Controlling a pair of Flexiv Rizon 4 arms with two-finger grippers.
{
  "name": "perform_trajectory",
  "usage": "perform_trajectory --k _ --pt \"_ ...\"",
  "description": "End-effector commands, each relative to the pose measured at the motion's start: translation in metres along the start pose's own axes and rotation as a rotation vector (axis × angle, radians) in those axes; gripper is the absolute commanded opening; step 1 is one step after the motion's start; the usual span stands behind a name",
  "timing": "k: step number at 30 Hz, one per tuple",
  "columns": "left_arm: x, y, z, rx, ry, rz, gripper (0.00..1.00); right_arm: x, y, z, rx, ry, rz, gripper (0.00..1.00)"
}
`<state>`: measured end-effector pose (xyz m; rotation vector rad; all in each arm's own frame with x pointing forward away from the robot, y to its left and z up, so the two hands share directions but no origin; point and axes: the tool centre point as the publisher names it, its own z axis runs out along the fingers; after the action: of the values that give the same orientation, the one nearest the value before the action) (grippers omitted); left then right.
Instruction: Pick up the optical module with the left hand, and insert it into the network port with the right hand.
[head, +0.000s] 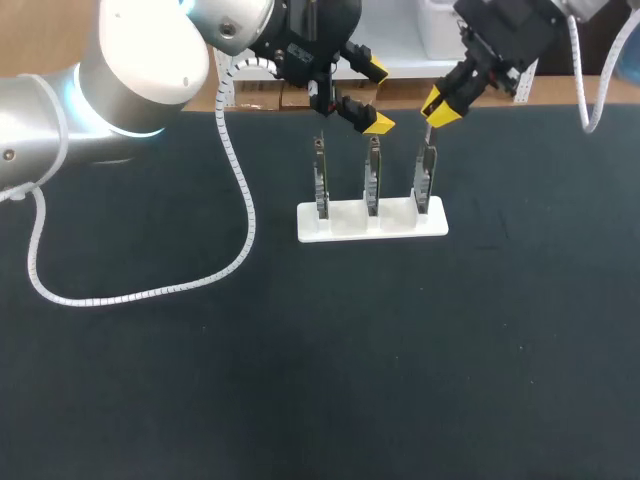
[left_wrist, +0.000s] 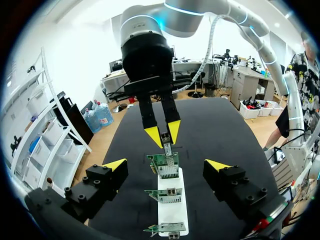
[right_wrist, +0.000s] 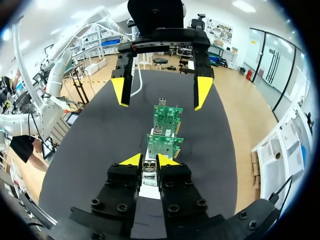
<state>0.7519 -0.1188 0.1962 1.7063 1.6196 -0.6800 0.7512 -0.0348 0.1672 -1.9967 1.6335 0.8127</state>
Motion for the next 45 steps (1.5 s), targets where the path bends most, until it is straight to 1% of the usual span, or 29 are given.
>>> perform_trajectory --k 1,9,16,20,31,37,45 --pt "-0.0017 0.0016 -0.0002 0.004 0.009 -0.003 1.00 -0.0011 0.0084 0.0010 0.024 0.007 -0.002 0.00" --pt "-0.0017 0.0016 -0.0002 0.004 0.009 -0.003 1.00 0.0009 0.0134 0.0037 0.033 0.004 0.004 0.00" --pt "-0.0017 0.0016 -0.0002 0.004 0.009 -0.003 1.00 -0.0019 0.0174 -0.0012 0.054 0.016 -0.004 0.00" --pt "-0.0017 0.0016 -0.0002 0.004 0.009 -0.003 1.00 -0.0029 0.0171 -0.0025 0.057 0.021 -0.008 0.00" --pt "-0.0017 0.0016 -0.0002 0.004 0.009 -0.003 1.00 0.0021 0.0138 0.0028 0.037 0.015 0.000 0.00" --pt "-0.0017 0.0016 -0.0002 0.004 0.009 -0.003 1.00 -0.0024 0.0116 -0.0015 0.046 0.018 -0.014 0.00" --pt "-0.0017 0.0016 -0.0002 0.004 0.009 -0.003 1.00 0.0010 0.0081 -0.0013 0.043 0.024 -0.007 0.00"
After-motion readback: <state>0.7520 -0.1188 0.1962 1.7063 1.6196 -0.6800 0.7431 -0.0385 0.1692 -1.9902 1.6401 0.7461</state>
